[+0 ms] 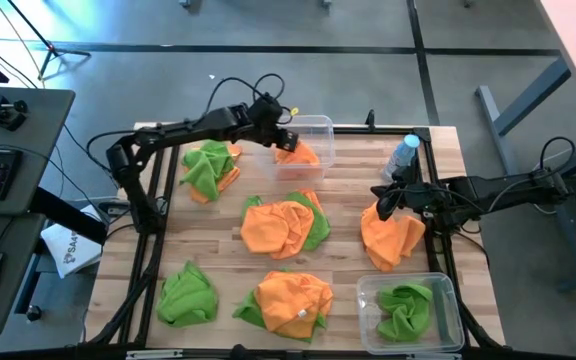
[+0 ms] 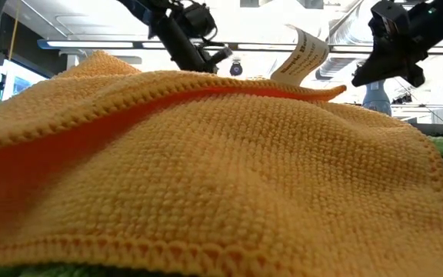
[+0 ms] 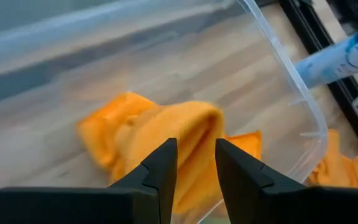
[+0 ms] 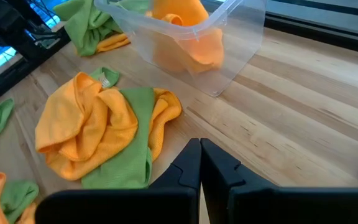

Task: Sort microfiber towel by color & place in baskets
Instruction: Put the orange microfiber towel into the top transparent bin

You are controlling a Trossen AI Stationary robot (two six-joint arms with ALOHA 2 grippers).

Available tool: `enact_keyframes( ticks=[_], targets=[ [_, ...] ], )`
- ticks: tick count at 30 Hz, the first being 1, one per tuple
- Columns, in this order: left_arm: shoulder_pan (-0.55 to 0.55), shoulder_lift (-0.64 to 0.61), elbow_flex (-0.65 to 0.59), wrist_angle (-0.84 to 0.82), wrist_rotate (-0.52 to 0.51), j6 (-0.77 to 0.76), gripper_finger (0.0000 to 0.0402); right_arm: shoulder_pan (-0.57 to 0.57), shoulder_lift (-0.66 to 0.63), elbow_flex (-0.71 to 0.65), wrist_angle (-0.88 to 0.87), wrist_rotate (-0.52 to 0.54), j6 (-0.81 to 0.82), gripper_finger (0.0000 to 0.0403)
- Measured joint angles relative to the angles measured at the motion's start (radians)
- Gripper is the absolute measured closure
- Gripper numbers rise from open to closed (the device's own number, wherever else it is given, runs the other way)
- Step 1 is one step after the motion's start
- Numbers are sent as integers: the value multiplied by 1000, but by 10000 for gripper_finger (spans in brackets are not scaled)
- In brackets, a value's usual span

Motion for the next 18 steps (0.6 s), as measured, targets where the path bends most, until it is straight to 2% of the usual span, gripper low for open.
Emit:
enact_keyframes(
  ticks=[8, 12, 15, 18],
  targets=[
    [-9, -90, 0, -84, -34, -18, 302, 0, 0, 0, -30, -1, -26, 403],
    [-65, -147, 0, -88, -54, 61, 303, 0, 0, 0, -30, -2, -26, 403],
    [-132, -189, -1, -145, -130, 123, 312, 0, 0, 0, -30, -3, -27, 403],
    [-218, -236, -60, -158, -237, 121, 345, 0, 0, 0, -30, -3, -26, 403]
  ],
)
